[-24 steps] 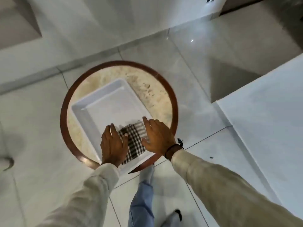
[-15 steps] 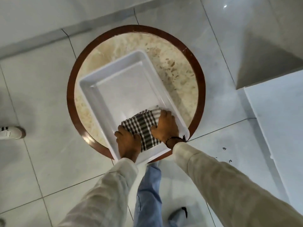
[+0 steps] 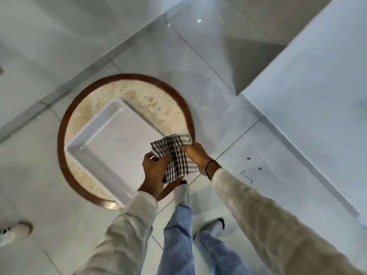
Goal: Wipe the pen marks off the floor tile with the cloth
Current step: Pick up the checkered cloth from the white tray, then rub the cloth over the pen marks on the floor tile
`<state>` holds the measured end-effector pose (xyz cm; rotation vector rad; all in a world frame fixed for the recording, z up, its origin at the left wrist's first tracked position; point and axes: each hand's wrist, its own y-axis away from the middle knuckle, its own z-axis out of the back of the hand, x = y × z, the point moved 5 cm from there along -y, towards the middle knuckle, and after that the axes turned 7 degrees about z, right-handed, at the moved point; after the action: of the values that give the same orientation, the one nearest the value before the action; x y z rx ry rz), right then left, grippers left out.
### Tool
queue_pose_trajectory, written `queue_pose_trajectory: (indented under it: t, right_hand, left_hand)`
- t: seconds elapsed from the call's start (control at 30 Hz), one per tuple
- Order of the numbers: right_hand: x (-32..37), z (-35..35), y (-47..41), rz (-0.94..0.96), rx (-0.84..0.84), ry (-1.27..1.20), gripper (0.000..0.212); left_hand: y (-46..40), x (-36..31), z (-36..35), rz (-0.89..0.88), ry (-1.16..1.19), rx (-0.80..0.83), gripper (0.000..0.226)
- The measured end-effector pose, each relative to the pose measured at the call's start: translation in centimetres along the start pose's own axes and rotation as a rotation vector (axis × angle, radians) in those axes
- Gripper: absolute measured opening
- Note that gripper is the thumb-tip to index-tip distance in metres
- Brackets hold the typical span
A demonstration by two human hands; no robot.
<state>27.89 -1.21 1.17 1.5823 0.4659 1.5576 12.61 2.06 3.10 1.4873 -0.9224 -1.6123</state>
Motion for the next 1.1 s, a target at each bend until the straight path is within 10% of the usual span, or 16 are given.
queue_pose_trajectory:
  t: [0.43, 0.6, 0.77, 1.1]
  right_hand:
    - [-20.4, 25.8, 8.7, -0.053, -0.258, -0.89, 0.084]
    - [-35.6, 30.3, 4.4, -0.17, -0.641, -0.81, 0.031]
    - [-51.2, 32.4, -5.5, -0.326, -0.832, -0.614, 0.037]
    - [-68.4, 31.7, -27.5, -0.34, -0.94, 0.242, 0.032]
  left_hand:
    - [7.6, 15.6, -26.7, -0.354, -0.837, 0.472, 0.03]
    - [-0.6, 24.4, -31.0, -0.717, -1.467, 0.476, 0.037]
    - [-16.3, 33.8, -33.7, -0.923, -2.094, 0.417, 0.063]
    - [-44.4, 46.2, -37.4, -1.207, -2.118, 0.364, 0.072]
